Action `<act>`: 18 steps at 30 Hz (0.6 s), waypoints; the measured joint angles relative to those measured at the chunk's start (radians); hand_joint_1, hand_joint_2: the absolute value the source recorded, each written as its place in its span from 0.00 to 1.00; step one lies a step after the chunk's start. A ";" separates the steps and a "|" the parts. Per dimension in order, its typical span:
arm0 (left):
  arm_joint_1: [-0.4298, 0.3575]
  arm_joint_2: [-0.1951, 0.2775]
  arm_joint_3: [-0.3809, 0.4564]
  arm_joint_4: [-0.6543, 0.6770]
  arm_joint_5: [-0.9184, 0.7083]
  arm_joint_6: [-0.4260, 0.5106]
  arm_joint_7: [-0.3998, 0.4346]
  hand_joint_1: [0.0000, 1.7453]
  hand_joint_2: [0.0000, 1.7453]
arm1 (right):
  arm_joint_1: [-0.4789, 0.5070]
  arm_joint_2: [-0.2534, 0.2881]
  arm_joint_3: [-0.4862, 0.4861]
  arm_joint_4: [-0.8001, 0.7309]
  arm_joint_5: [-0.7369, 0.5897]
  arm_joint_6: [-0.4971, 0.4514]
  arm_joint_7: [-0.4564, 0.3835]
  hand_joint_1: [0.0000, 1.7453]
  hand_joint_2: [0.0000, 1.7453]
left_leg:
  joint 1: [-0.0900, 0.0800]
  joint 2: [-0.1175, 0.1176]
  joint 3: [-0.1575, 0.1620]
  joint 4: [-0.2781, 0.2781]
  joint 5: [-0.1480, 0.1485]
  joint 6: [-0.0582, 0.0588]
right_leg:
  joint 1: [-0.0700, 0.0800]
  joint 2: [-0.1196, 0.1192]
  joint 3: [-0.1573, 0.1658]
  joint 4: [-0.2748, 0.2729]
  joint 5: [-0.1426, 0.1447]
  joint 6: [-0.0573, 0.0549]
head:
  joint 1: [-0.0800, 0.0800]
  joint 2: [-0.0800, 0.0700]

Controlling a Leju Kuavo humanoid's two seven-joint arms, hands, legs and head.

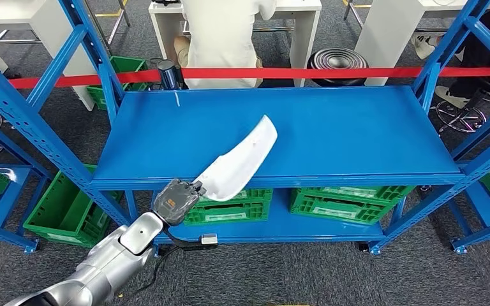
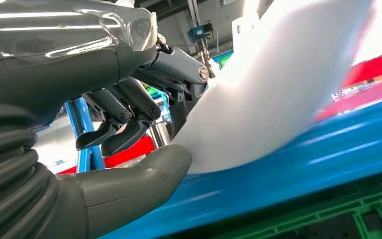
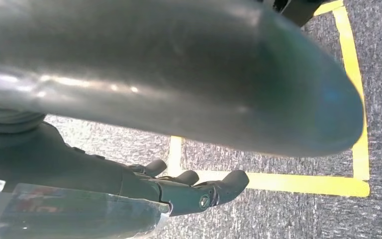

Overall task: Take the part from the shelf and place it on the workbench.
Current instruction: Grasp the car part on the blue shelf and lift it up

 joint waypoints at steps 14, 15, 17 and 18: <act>0.030 -0.106 0.285 -0.079 0.281 0.000 -0.396 1.00 1.00 | -0.017 0.016 0.030 0.010 -0.021 0.046 -0.009 0.00 0.00 | 0.018 -0.007 -0.165 0.323 -0.137 -0.062 | -0.004 0.010 0.086 -0.177 0.054 -0.035 | -0.006 0.000; 0.031 -0.119 0.306 -0.080 0.323 0.000 -0.433 1.00 1.00 | -0.018 0.018 0.031 0.015 -0.020 0.053 -0.009 0.00 0.00 | 0.017 -0.008 -0.149 0.283 -0.105 -0.057 | -0.003 0.011 0.087 -0.178 0.054 -0.035 | -0.007 0.000; 0.028 -0.142 0.334 -0.082 0.385 0.000 -0.479 1.00 1.00 | -0.021 0.025 0.032 0.022 -0.020 0.063 -0.010 0.00 0.00 | 0.013 -0.013 -0.085 0.146 -0.038 -0.036 | 0.000 0.013 0.091 -0.180 0.054 -0.035 | -0.005 0.000; 0.026 -0.151 0.343 -0.083 0.401 0.000 -0.488 1.00 1.00 | -0.023 0.028 0.032 0.026 -0.020 0.065 -0.010 0.00 0.00 | 0.009 -0.014 -0.060 0.093 -0.020 -0.027 | 0.000 0.014 0.091 -0.182 0.055 -0.033 | -0.004 0.000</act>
